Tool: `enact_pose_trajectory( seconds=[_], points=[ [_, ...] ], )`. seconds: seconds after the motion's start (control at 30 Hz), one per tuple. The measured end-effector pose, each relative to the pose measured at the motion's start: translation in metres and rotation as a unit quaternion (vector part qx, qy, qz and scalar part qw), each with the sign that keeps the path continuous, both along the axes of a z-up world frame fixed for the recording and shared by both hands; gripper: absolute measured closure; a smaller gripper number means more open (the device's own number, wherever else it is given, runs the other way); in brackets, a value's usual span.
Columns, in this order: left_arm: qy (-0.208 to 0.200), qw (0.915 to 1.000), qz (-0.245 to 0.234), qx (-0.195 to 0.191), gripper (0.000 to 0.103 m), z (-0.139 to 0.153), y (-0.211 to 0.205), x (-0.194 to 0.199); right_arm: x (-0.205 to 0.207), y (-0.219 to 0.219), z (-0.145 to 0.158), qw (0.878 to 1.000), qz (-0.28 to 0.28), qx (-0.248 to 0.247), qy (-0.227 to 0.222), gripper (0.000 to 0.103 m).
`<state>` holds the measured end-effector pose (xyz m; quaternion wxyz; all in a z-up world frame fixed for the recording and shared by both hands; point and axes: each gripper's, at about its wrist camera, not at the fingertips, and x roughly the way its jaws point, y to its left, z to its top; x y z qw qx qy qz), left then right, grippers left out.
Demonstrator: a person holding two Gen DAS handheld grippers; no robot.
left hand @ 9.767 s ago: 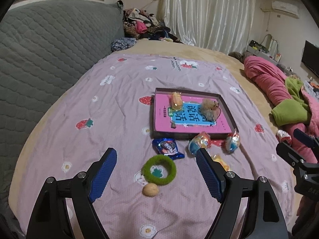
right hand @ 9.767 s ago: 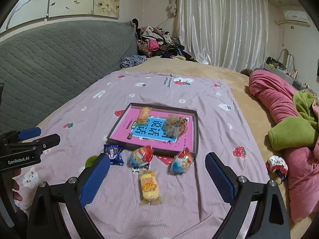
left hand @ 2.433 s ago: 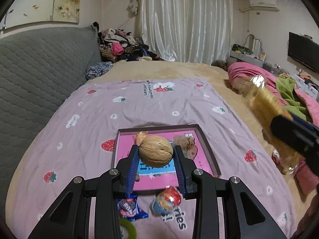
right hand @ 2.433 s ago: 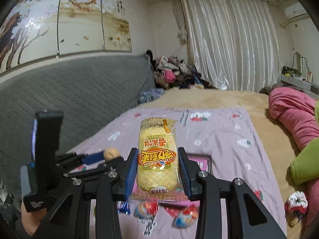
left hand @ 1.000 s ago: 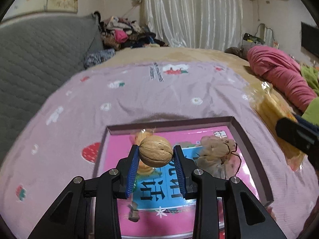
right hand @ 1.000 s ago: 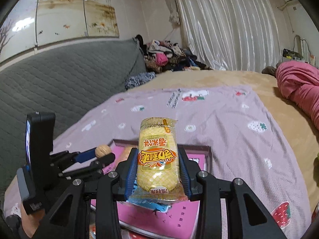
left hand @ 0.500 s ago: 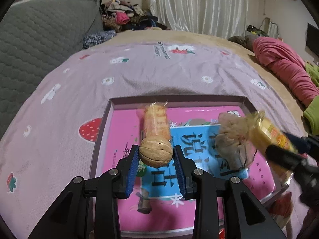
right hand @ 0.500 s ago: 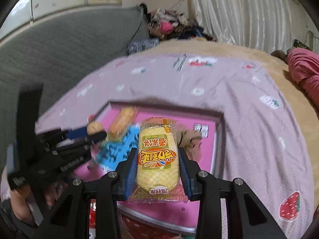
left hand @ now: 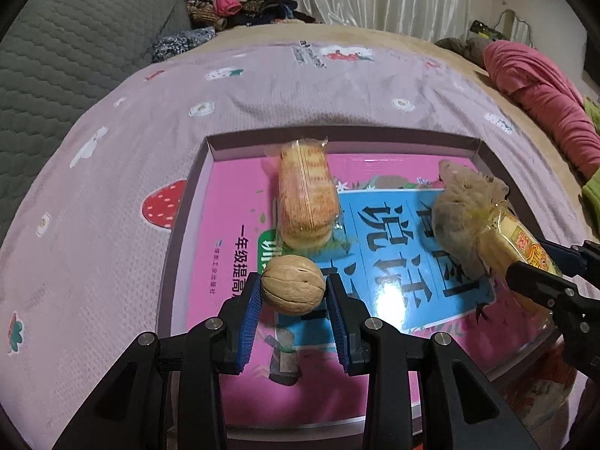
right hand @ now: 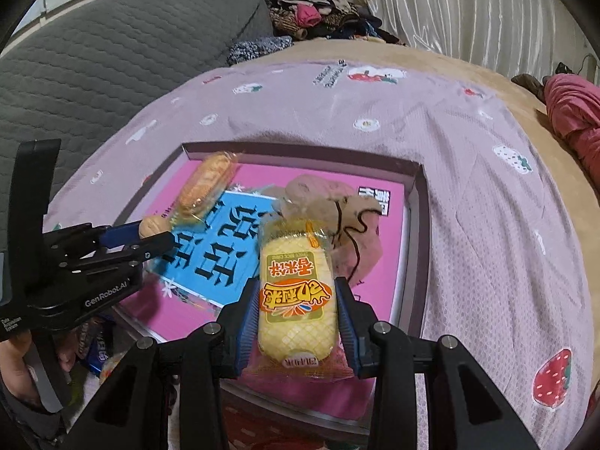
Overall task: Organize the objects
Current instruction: 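Lower and release the walnut and cake packet onto the book with both tools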
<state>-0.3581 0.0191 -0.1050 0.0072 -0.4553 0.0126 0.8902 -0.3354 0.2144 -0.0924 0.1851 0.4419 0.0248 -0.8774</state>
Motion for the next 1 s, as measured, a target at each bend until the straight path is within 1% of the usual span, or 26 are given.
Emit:
enact_pose_trajectory(
  seconds=[0.1, 0.27, 0.33, 0.43, 0.73, 0.8, 0.9, 0.93, 0.97, 1.0],
  points=[
    [-0.009, 1.0000, -0.001, 0.000, 0.067, -0.005, 0.000, -0.002, -0.001, -0.001, -0.004, 1.000, 0.000, 0.007, -0.007, 0.063],
    [-0.008, 1.0000, -0.005, -0.003, 0.067, -0.006, 0.002, -0.002, -0.002, -0.005, -0.009, 1.000, 0.002, 0.020, -0.015, 0.063],
    [-0.015, 0.9999, -0.006, -0.002, 0.068, -0.009, 0.002, -0.002, -0.003, -0.004, -0.010, 1.000, 0.001, 0.020, -0.016, 0.063],
    [-0.012, 0.9998, -0.006, -0.011, 0.067, -0.009, 0.003, -0.002, -0.003, -0.004, -0.012, 1.000, 0.001, 0.022, -0.019, 0.063],
    [-0.013, 0.9998, -0.007, -0.014, 0.066, -0.007, 0.004, -0.001, -0.005, -0.005, -0.012, 1.000, 0.000, 0.023, -0.019, 0.063],
    [-0.012, 0.9998, -0.004, -0.014, 0.064, -0.007, 0.004, -0.001, -0.005, -0.005, -0.013, 1.000, -0.002, 0.022, -0.020, 0.063],
    [-0.011, 0.9998, -0.003, -0.019, 0.058, -0.005, 0.005, 0.001, -0.005, -0.004, -0.012, 1.000, -0.003, 0.021, -0.018, 0.062],
    [-0.011, 0.9997, -0.003, -0.020, 0.051, -0.004, 0.005, 0.001, -0.005, -0.004, -0.012, 1.000, -0.002, 0.021, -0.017, 0.061],
    [-0.010, 0.9998, -0.002, -0.020, 0.047, -0.003, 0.005, 0.001, -0.005, -0.003, -0.011, 1.000, -0.003, 0.021, -0.016, 0.060],
    [-0.007, 0.9998, -0.001, -0.019, 0.046, -0.001, 0.005, 0.002, -0.005, -0.003, -0.011, 1.000, -0.004, 0.020, -0.016, 0.056]
  ],
)
